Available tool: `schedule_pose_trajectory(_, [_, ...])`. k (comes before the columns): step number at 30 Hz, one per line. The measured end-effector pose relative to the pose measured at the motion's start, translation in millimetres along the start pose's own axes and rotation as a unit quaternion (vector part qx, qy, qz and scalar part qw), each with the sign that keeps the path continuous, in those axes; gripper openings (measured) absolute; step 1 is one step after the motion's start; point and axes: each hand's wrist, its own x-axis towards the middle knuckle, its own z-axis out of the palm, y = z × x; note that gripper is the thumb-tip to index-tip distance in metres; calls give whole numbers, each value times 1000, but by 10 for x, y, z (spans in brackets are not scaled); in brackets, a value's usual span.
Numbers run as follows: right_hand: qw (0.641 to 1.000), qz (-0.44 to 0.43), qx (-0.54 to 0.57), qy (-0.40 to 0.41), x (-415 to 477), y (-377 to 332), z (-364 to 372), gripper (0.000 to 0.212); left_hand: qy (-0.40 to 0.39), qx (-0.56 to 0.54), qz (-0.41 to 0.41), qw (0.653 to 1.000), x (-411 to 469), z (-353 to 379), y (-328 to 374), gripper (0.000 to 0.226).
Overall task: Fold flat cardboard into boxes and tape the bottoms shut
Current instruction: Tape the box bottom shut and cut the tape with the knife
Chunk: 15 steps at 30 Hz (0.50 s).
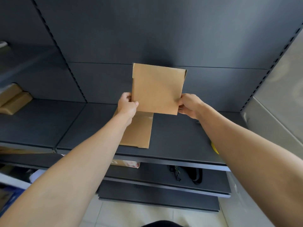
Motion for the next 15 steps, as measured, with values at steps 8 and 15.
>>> schedule_pose_trajectory(8, [996,22,49,-75,15,-20,612,26,33,35,-15,999,289,-513,-376,48])
schedule_pose_trajectory(15, [990,49,94,-92,124,-76,1056,46,99,7,-65,993,508,-835,-531,43])
